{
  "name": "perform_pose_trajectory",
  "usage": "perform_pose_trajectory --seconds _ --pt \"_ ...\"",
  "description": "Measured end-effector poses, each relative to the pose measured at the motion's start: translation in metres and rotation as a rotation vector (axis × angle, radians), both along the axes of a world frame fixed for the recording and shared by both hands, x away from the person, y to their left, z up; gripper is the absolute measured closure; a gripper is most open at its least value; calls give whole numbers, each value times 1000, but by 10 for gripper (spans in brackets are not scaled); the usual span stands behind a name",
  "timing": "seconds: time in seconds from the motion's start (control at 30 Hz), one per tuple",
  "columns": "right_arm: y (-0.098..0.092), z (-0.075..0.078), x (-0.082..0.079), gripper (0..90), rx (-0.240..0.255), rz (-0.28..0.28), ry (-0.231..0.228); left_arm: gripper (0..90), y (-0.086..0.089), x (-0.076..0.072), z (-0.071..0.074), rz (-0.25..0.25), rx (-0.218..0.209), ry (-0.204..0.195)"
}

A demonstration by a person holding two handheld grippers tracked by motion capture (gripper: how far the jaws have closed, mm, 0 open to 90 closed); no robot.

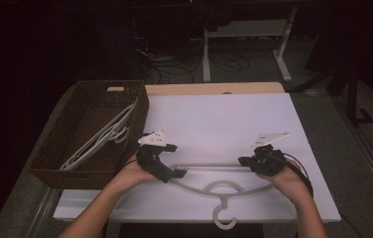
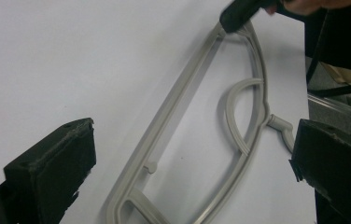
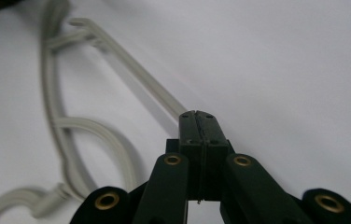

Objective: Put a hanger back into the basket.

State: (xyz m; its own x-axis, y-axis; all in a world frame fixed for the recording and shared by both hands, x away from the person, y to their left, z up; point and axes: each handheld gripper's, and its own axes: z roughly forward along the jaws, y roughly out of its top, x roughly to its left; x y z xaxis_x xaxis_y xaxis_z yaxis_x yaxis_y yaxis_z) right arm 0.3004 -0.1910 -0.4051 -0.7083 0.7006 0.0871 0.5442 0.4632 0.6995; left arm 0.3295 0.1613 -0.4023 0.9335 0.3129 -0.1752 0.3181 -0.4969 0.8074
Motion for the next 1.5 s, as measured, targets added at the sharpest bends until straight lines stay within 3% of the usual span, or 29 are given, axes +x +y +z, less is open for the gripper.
perform_pose_trajectory --seconds 0.03,0.17,0.43,0.97,1.1,1.17,1.27,1.37,1.47,1.5 --pt "-12 0 1 892 -11 -38 -3 0 -1 -1 -1 -8 -3 1" --pt "-28 -4 3 892 -32 -98 5 0 -3 -1 -4 -17 3 3" --pt "-52 -14 5 892 -59 -174 43 0 -4 -1 -6 -26 4 9" --pt "-55 -31 14 893 -112 -210 89 0 -8 -3 -10 -47 18 13" --pt "-55 -32 15 894 -105 -215 103 0 -12 -4 -11 -71 26 12" --pt "-55 -32 16 894 -108 -214 107 51 -15 -5 -13 -96 27 17" --pt "-55 -33 16 894 -110 -215 108 84 -19 -6 -15 -116 43 20" --pt "-54 -34 18 895 -115 -219 116 139 -31 -7 -24 -161 93 24" --pt "-54 -34 18 895 -116 -222 118 168 -37 -8 -27 -188 114 18" --pt "-54 -34 18 895 -118 -220 119 194 -42 -9 -30 -217 142 12"
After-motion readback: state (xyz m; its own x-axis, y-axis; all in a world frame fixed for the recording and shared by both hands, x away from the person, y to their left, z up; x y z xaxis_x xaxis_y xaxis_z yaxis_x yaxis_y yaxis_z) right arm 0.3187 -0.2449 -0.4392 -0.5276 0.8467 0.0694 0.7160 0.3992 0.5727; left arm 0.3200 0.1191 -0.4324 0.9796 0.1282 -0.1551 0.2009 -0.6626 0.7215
